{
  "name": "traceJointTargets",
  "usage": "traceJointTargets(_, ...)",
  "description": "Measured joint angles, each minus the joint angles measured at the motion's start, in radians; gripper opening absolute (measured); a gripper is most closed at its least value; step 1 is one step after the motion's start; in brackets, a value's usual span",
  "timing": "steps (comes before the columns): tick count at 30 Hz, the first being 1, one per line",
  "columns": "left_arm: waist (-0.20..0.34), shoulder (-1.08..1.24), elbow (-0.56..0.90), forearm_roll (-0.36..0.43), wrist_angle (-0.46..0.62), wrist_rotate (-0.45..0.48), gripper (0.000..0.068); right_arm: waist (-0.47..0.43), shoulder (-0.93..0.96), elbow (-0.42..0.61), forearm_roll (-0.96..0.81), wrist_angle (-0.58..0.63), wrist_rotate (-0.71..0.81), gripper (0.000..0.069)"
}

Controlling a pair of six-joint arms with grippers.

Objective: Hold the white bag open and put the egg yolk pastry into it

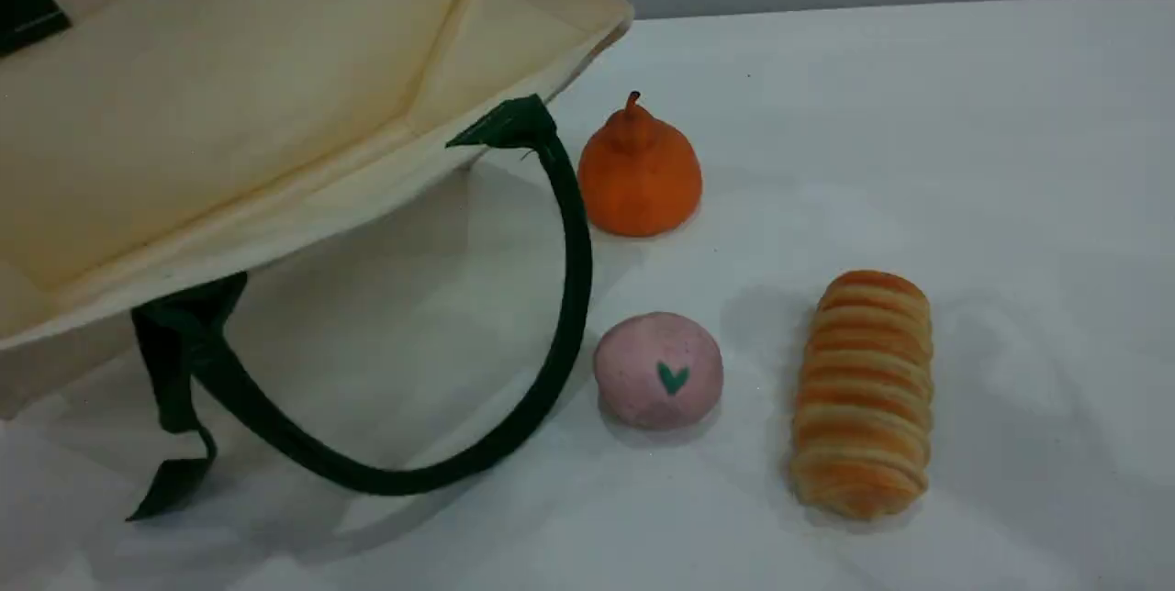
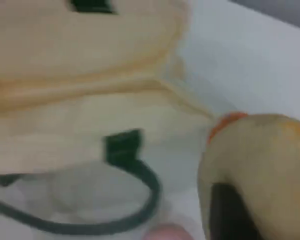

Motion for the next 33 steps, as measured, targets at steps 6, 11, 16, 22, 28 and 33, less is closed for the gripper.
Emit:
traceJointTargets(6, 0.0, 0.0, 0.0, -0.001, 0.0, 0.0, 0.0075, 0.185, 0.007, 0.0, -0.002, -0.069, 0.0, 0.0254)
traceJointTargets(11, 0.0, 0.0, 0.0, -0.001, 0.0, 0.0, 0.0075, 0.323, 0.007, 0.0, -0.001, -0.159, 0.002, 0.0254)
traceJointTargets(16, 0.0, 0.0, 0.0, 0.0, 0.0, 0.0, 0.0075, 0.426, 0.055, -0.001, 0.042, -0.242, 0.006, 0.0254)
traceJointTargets(22, 0.0, 0.0, 0.0, 0.0, 0.0, 0.002, 0.0075, 0.47, 0.187, -0.051, 0.049, -0.328, 0.003, 0.0254)
traceJointTargets(28, 0.0, 0.0, 0.0, 0.0, 0.0, 0.002, 0.0075, 0.47, 0.33, -0.158, 0.048, -0.328, -0.016, 0.0254)
traceJointTargets(33, 0.0, 0.0, 0.0, -0.002, 0.0, 0.002, 0.0075, 0.47, 0.448, -0.259, 0.047, -0.341, -0.049, 0.0253)
